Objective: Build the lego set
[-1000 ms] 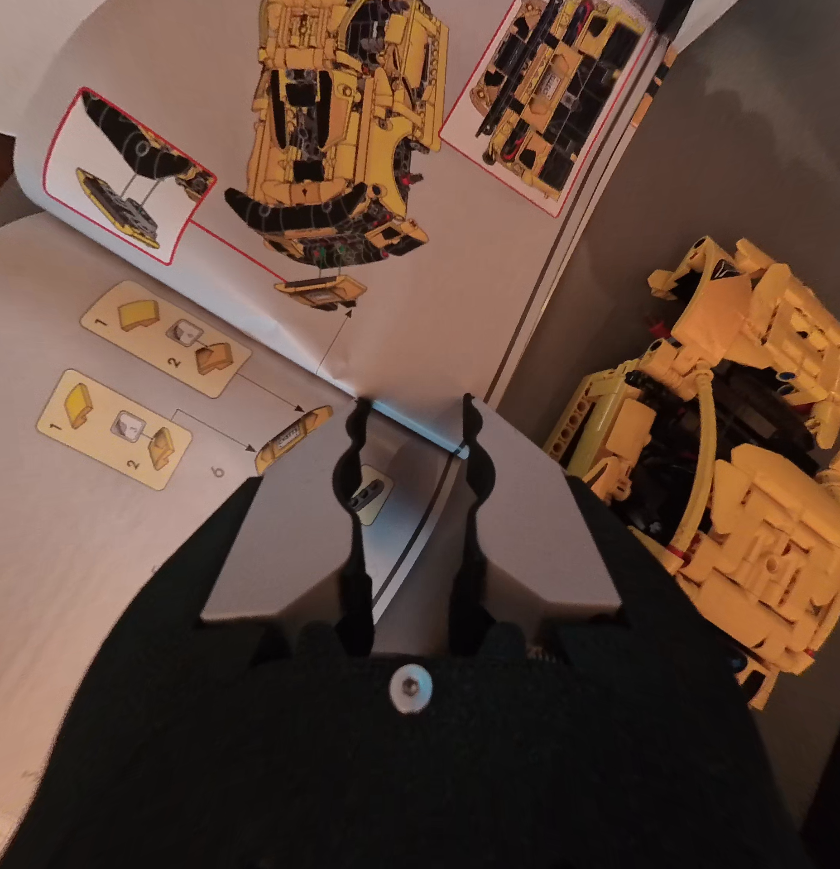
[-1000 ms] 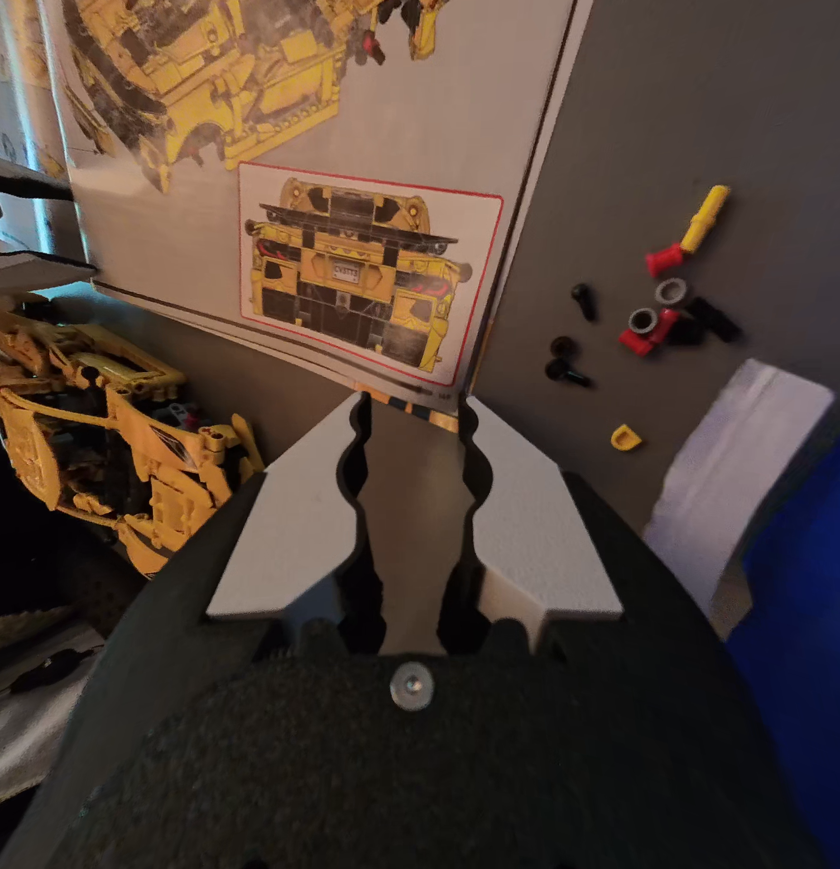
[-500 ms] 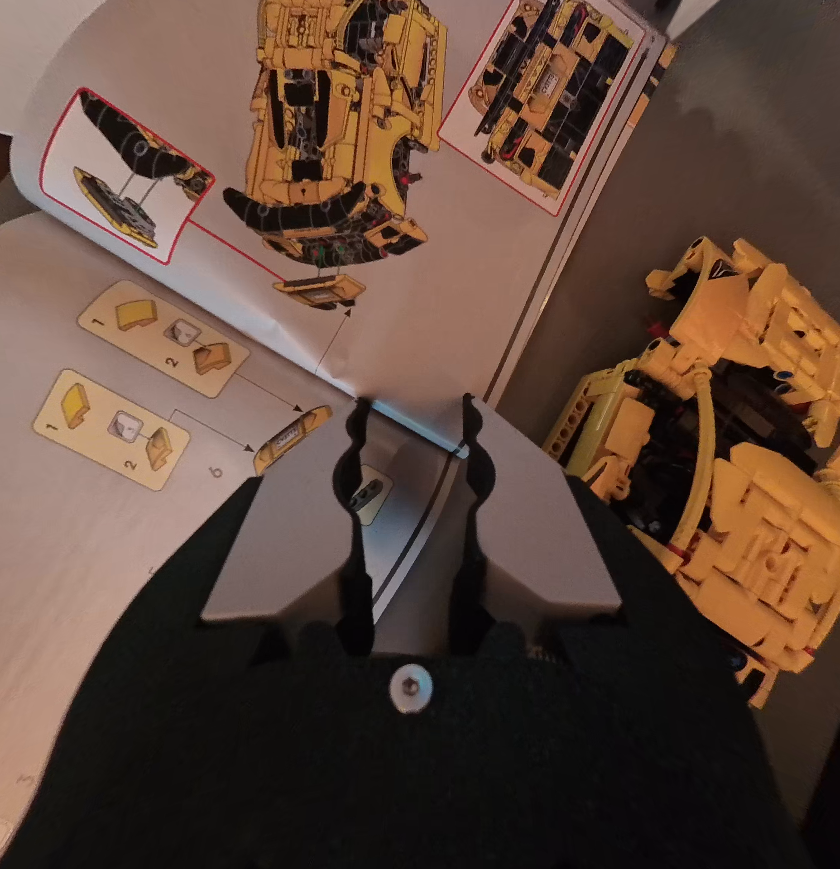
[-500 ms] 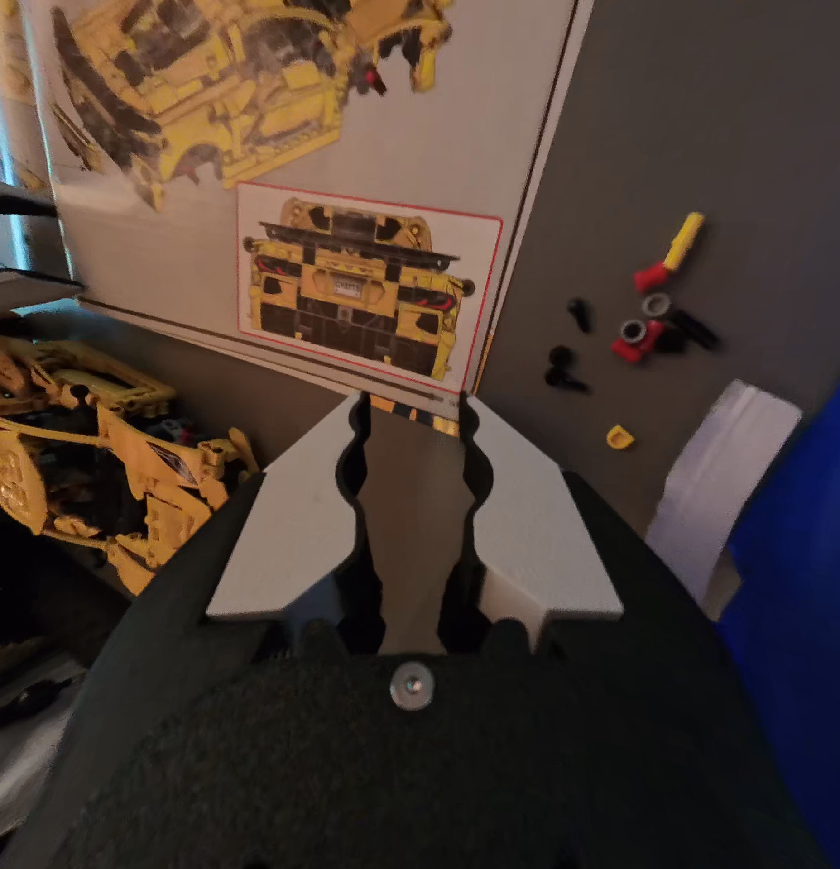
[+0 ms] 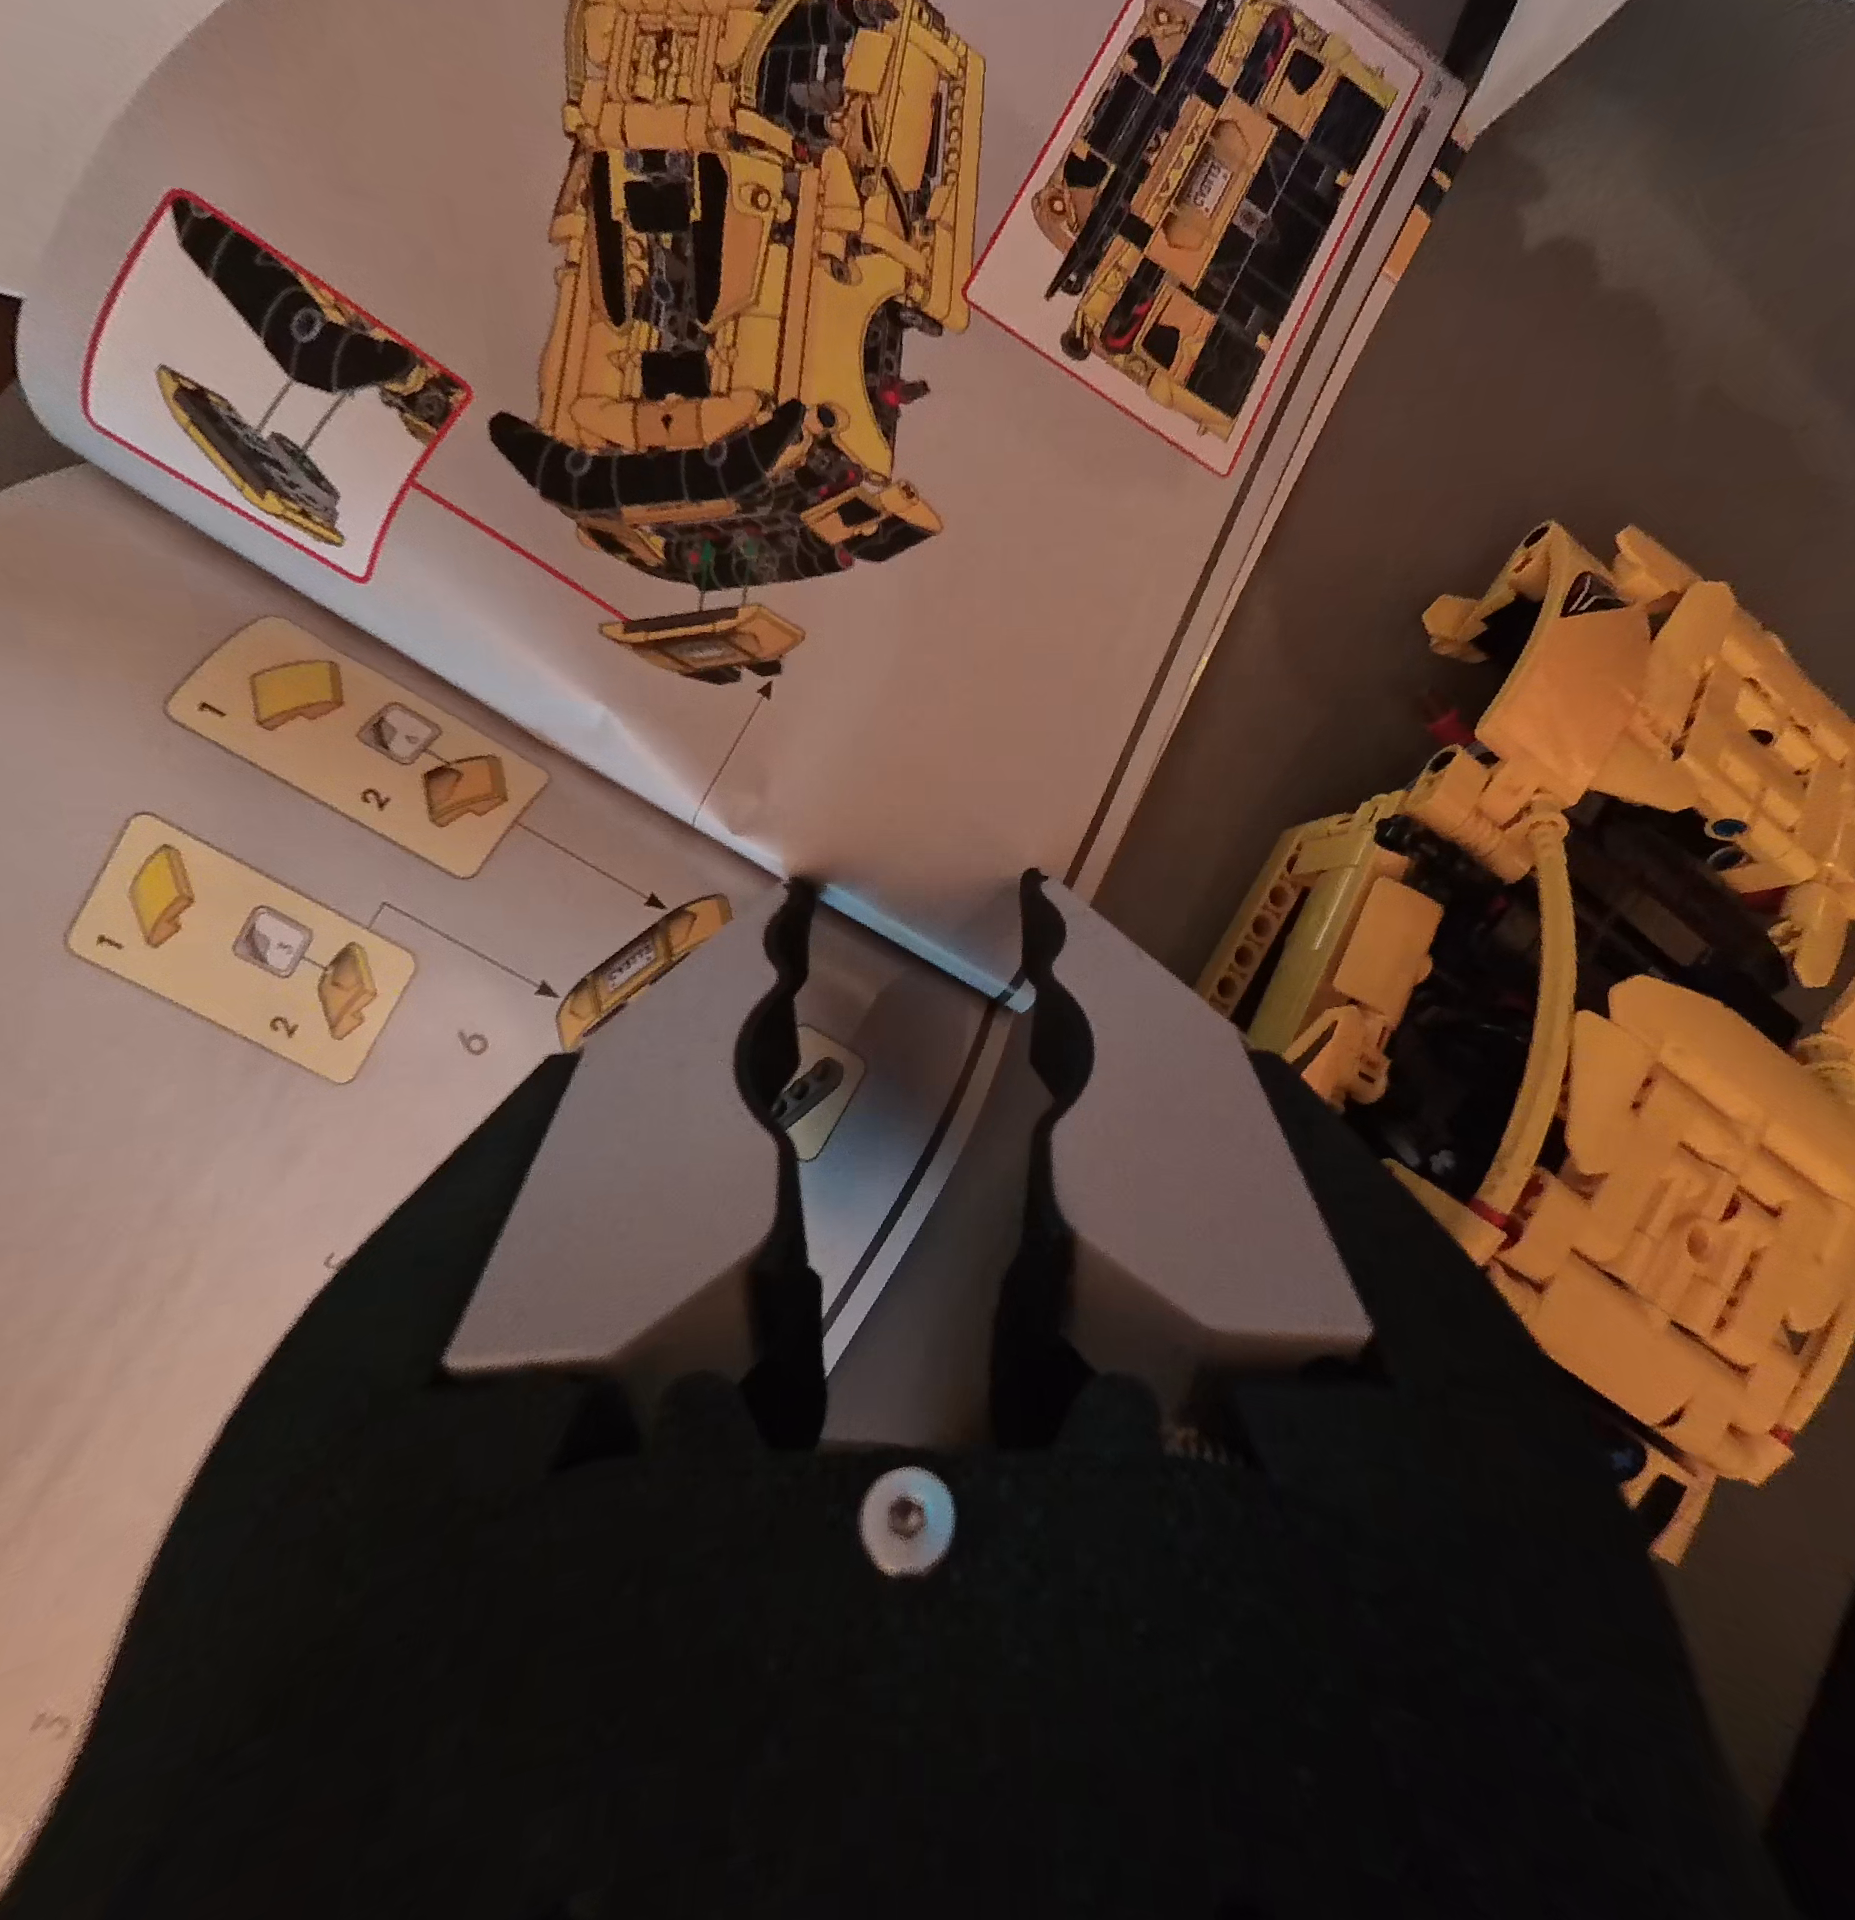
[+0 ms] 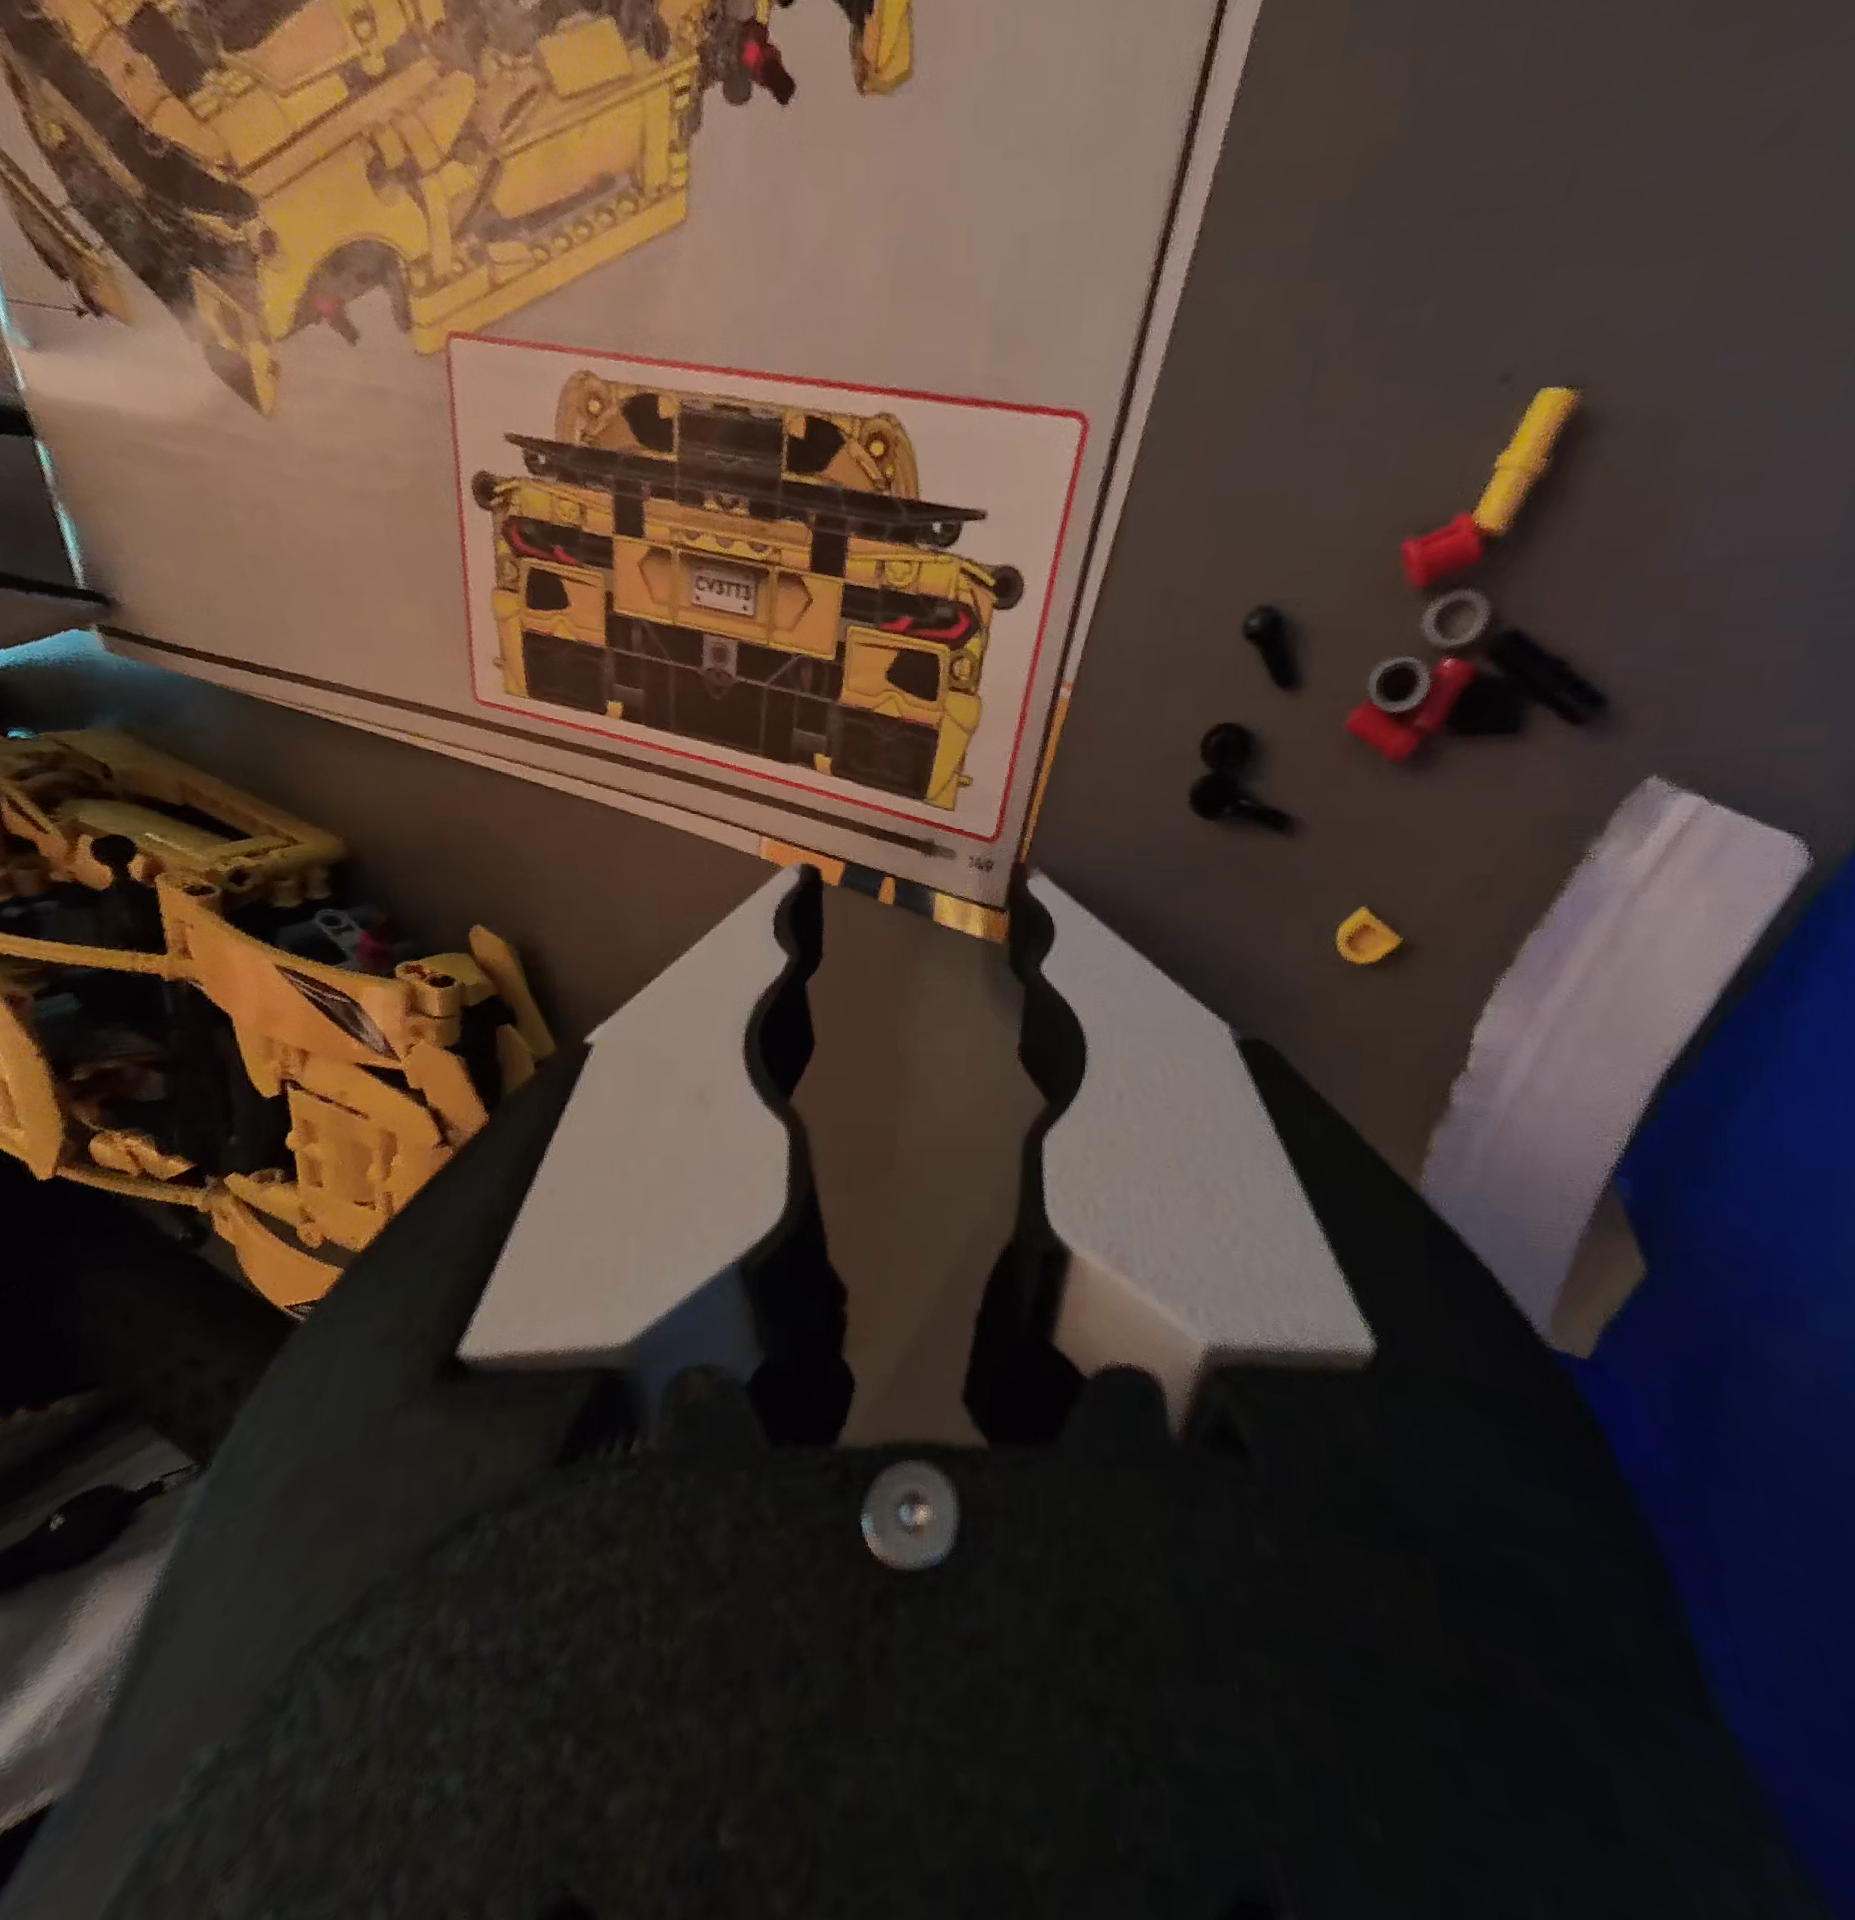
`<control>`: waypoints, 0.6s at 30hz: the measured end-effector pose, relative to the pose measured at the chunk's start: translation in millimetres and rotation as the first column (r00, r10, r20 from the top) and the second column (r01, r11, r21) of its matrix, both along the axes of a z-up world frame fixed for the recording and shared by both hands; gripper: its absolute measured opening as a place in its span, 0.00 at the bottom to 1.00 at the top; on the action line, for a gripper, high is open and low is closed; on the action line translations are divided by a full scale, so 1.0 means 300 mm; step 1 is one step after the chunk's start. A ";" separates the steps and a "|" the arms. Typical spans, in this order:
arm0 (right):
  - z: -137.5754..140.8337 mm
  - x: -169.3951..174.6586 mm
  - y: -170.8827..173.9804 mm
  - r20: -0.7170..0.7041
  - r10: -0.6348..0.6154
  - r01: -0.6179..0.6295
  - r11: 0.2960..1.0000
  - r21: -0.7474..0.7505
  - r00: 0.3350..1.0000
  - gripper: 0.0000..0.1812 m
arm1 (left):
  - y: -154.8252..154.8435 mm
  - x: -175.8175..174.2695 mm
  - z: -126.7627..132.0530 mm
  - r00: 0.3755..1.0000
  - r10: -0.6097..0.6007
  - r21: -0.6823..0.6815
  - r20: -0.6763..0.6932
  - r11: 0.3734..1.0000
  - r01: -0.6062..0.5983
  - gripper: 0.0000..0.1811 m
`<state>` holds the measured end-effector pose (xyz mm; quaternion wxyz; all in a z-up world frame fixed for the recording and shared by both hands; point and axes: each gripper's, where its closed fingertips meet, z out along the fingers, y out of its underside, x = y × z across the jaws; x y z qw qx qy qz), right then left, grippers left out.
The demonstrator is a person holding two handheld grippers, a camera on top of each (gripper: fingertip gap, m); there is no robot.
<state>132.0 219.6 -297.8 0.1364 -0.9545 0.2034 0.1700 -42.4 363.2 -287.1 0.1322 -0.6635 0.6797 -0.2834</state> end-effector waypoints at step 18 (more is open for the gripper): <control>0.044 -0.111 0.119 -0.285 0.019 0.042 0.977 0.208 0.958 0.25 | 0.002 0.001 -0.002 1.000 0.001 0.001 0.001 1.000 -0.001 0.22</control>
